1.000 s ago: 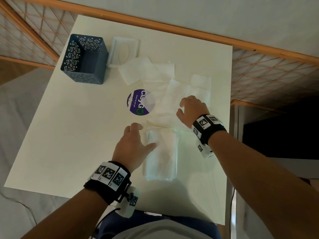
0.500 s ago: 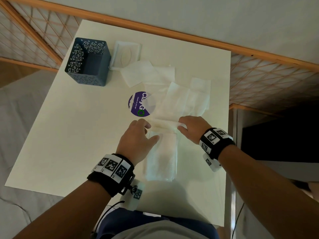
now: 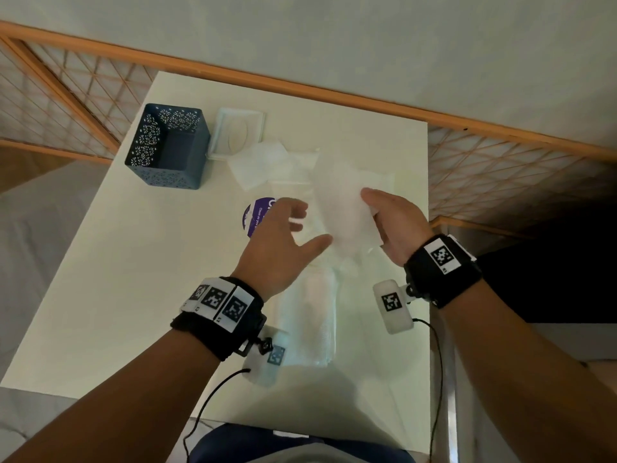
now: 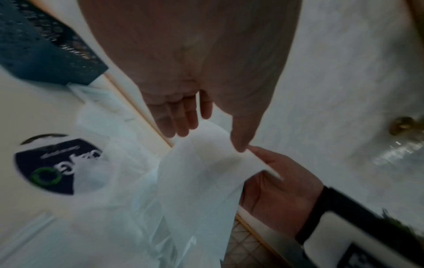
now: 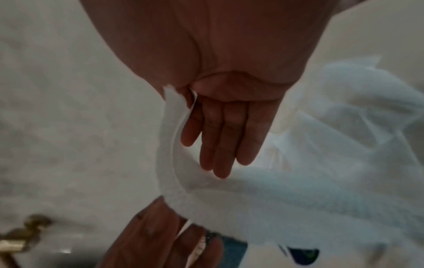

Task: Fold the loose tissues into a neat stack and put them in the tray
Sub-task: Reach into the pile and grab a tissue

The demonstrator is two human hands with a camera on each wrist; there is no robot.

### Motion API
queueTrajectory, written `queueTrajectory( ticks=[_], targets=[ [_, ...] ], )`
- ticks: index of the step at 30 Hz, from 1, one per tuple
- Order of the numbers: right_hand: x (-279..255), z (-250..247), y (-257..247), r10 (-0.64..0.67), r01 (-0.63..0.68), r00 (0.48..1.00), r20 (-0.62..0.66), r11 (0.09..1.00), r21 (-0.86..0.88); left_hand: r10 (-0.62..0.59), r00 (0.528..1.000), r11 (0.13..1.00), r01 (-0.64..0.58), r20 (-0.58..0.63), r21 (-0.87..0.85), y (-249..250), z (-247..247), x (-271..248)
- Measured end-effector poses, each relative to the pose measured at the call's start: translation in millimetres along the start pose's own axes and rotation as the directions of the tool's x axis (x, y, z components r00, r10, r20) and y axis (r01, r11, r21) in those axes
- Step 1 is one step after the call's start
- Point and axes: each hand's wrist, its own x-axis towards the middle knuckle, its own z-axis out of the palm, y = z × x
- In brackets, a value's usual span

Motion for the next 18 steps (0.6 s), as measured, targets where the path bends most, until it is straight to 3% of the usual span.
queueTrajectory(
  ticks=[3, 6, 13, 15, 18],
  targets=[
    [-10, 8, -2, 0.031, -0.034, 0.999, 0.032, 0.995, 0.092, 0.139, 0.988, 0.989, -0.141, 0.069, 0.037, 13, 5, -7],
    [-20, 18, -2, 0.032, -0.045, 0.996, 0.089, 0.989, 0.140, 0.185, 0.977, 0.978, -0.193, 0.107, 0.073, 19, 10, -12],
    [-40, 22, 5, 0.006, -0.029, 0.984, 0.179, 0.992, 0.126, 0.200, 0.973, 0.977, -0.207, 0.116, 0.047, 13, 5, -17],
    [-41, 22, 8, 0.018, -0.033, 0.989, 0.148, 0.995, 0.099, 0.189, 0.979, 0.981, -0.191, 0.072, 0.025, 14, 2, -17],
    [-40, 21, 11, -0.007, 0.004, 0.999, 0.035, 0.997, 0.078, 0.062, 0.998, 0.986, -0.062, -0.005, -0.158, 25, -3, -18]
  ],
)
